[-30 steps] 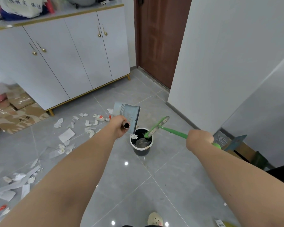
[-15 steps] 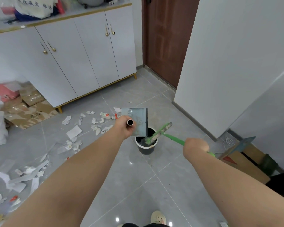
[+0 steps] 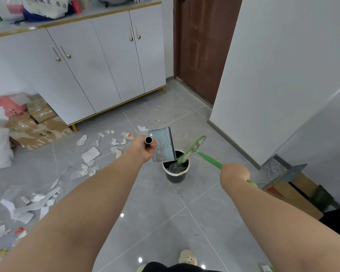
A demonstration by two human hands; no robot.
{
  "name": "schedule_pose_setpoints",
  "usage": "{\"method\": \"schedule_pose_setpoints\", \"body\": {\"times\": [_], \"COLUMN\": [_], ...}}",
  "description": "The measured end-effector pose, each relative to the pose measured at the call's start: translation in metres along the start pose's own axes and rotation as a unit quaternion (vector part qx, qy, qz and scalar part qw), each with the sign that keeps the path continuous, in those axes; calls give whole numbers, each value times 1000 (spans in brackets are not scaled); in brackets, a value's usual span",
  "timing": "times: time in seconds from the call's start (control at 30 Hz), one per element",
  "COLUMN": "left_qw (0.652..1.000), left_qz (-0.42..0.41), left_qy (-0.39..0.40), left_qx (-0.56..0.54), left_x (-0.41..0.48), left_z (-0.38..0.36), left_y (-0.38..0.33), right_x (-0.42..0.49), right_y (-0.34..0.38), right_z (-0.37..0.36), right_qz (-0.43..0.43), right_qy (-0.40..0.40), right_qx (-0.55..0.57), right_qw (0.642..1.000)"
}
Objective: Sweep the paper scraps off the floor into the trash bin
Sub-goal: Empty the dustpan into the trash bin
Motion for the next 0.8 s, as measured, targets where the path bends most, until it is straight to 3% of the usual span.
{"method": "schedule_pose_setpoints", "body": {"times": [0.8], "left_qw": [998], "left_qz": [-50], "left_qy": [2], "left_qx": [-31], "left_x": [-14], "left_z": [33], "left_y": [-54], "right_x": [-1], "right_y": [45], "right_z": [51], "right_qz": [49], "right_qy": [-68], "right_qx": [-12], "right_qw": [996]}}
Point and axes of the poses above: each hand's wrist, its own x-axis towards the middle knuckle, its own z-axis out of the back of the hand, y = z × x, the point moved 10 cm from there along x, towards the middle knuckle, and after that the axes turned 14 degrees about -x, right-handed, at the moved point
